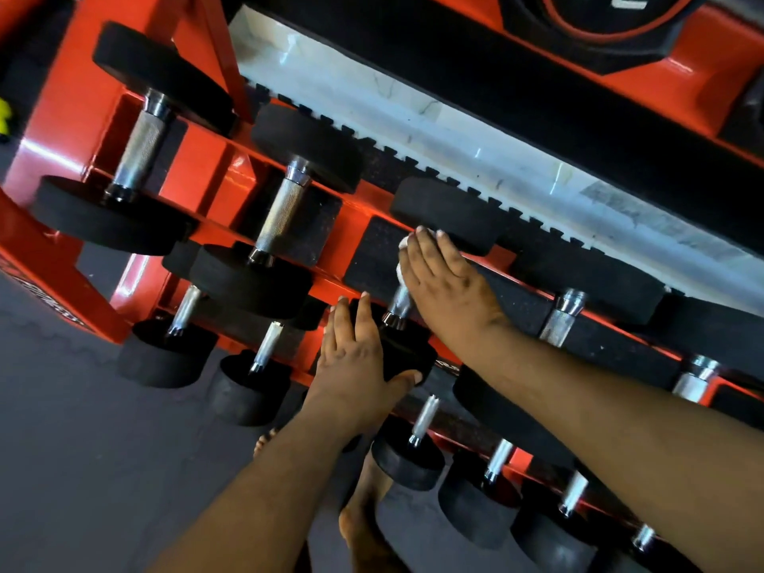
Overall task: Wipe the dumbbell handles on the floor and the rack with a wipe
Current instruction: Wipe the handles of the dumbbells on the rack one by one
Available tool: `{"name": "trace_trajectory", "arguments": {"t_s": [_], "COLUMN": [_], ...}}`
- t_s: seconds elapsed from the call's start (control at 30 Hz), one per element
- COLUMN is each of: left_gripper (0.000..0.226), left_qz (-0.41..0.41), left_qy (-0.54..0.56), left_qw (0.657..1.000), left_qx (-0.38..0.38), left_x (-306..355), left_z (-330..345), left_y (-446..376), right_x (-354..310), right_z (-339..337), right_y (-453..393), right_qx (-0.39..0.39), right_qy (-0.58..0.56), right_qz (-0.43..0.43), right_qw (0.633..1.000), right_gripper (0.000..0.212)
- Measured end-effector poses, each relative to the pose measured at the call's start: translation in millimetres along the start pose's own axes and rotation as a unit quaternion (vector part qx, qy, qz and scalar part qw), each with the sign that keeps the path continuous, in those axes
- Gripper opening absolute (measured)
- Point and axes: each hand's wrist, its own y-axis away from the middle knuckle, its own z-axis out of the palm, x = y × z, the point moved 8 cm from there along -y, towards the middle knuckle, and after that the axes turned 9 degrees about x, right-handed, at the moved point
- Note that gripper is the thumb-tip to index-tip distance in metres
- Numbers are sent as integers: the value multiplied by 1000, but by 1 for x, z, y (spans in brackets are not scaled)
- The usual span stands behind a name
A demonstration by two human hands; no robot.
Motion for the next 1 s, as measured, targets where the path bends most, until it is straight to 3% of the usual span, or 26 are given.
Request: {"name": "trace_trajectory", "arguments": {"t_s": [0.07, 0.2, 0.3, 0.47, 0.6, 0.67, 0.8, 0.93, 1.0], "left_gripper": [125, 126, 125, 124, 125, 126, 126, 121, 117], "left_qz": [4, 2, 6, 5, -3, -4, -11, -6, -7], "left_qy": [-2, 9, 4, -1, -6, -8, -7, -4, 1], "left_qw": [1000, 1000, 1000, 1000, 1000, 1000, 1000, 1000, 1000], "left_qx": [1, -1, 3, 3, -1, -3, -3, 4, 3], "left_x": [-1, -1, -1, -2, -2, -2, -2, -3, -3], "left_z": [0, -1, 0, 0, -1, 0, -1, -1, 0], "left_y": [0, -1, -1, -1, 0, -1, 0, -1, -2], "right_x": [-2, -25, -16, 24, -11, -3, 5, -18, -27], "right_z": [-2, -6, -7, 13, 13, 14, 18, 4, 9], "right_y": [-3, 17, 36, 26, 39, 37, 27, 48, 57], "right_qx": [-15, -19, 34, 27, 14, 17, -12, -17, -53], "right_qy": [0, -209, -255, -223, -283, -308, -400, -635, -671], "right_qz": [-10, -135, -176, 52, 49, 99, 262, 367, 395], "right_qw": [1000, 968, 950, 973, 958, 946, 878, 680, 625], "right_gripper": [58, 60, 59, 67, 71, 74, 74, 60, 60]}}
